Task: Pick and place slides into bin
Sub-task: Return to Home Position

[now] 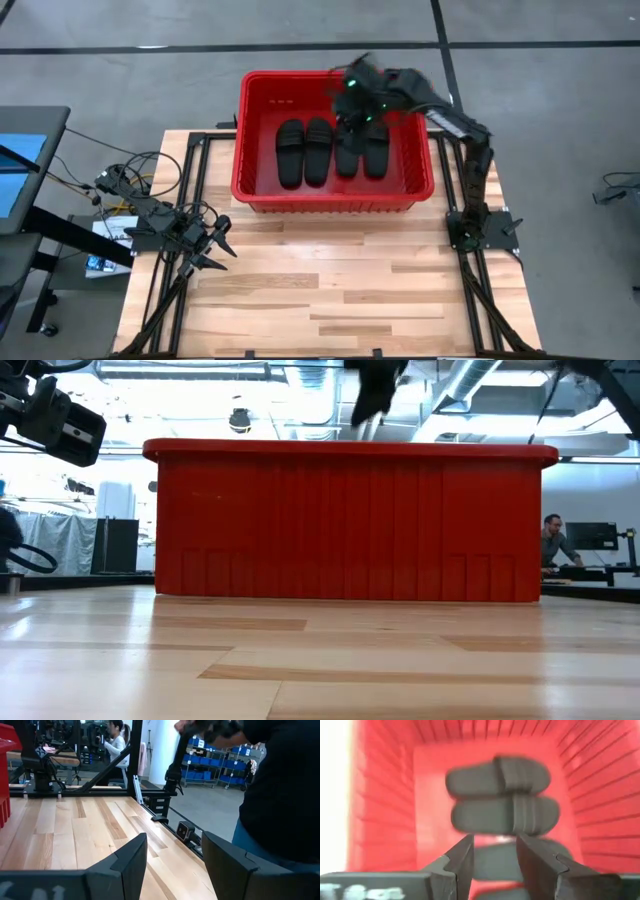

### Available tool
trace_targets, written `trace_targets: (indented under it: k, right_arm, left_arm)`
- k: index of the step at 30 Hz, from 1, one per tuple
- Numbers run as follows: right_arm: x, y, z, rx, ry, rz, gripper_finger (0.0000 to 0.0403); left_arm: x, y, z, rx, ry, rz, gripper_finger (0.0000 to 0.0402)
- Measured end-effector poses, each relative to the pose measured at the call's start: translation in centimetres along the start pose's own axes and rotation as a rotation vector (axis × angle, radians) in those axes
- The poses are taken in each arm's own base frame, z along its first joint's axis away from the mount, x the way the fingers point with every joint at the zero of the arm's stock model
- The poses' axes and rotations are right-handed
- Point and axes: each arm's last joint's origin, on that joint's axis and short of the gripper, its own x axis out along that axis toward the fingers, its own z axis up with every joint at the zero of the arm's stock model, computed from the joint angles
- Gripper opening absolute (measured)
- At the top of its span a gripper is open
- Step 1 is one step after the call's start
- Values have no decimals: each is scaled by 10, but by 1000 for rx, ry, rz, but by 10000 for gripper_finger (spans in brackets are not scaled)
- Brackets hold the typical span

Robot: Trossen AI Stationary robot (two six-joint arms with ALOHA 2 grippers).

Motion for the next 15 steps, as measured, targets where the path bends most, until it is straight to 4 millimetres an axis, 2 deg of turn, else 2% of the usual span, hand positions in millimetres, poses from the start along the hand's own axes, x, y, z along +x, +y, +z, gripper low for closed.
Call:
trace_targets:
  k: [3, 8, 15]
  right_arm:
    - [-41, 5, 1, 40, -125, -22, 136]
    - [-108, 22, -10, 91, -297, -67, 136]
    - [-186, 68, -34, 95, -495, -16, 136]
  left_arm:
    - [0, 0, 0, 0, 0, 0, 178]
    - [0, 0, 0, 0, 0, 0, 178]
    - [0, 0, 0, 0, 0, 0, 178]
